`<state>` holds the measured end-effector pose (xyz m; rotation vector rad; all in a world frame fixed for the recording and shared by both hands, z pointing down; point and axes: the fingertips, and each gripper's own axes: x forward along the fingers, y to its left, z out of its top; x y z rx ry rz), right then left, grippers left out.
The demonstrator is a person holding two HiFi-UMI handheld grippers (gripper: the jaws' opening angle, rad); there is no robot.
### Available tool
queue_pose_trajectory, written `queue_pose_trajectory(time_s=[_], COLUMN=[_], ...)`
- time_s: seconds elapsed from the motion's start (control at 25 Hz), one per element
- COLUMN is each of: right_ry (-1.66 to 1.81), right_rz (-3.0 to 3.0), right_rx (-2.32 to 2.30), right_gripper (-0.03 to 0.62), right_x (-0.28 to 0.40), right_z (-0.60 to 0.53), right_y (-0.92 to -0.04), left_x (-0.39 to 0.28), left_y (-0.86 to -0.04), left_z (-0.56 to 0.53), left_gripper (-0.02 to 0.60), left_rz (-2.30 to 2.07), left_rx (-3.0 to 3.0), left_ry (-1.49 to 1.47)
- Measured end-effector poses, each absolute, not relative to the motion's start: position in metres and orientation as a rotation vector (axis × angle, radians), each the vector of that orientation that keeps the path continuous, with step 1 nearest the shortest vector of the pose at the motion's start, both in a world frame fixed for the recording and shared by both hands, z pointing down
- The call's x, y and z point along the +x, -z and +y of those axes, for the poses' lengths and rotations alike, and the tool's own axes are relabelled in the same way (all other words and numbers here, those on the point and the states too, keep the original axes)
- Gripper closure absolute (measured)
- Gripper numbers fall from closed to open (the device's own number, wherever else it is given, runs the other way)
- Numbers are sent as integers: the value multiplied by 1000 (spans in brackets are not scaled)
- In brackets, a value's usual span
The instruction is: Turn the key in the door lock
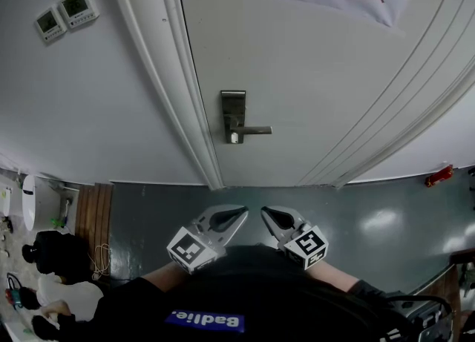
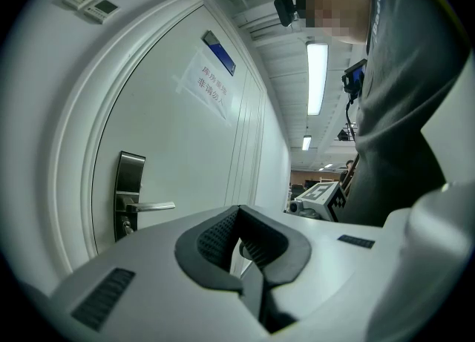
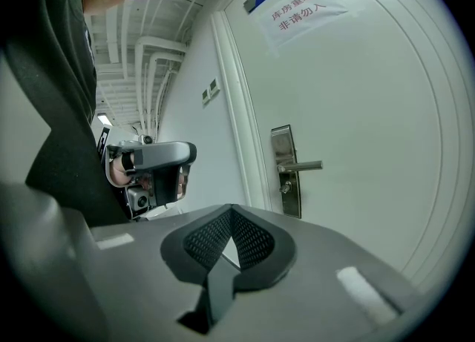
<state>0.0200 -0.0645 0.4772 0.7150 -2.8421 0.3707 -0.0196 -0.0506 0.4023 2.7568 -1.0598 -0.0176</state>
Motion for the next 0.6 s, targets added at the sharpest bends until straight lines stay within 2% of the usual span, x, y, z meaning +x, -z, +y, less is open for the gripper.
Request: queue_pose_trajectory(time_s=[0.6], right_ry=[-381], right_rz=[-2844], right_rx=[730], right_gripper=[592], right_x=[15], right_z=[-65], right_y=[-477], left_x=[-28], left_y=[-405], left_z=[-52], left_gripper=[577], left_rz=[-1076], left_rx=[2757], left_ry=[19])
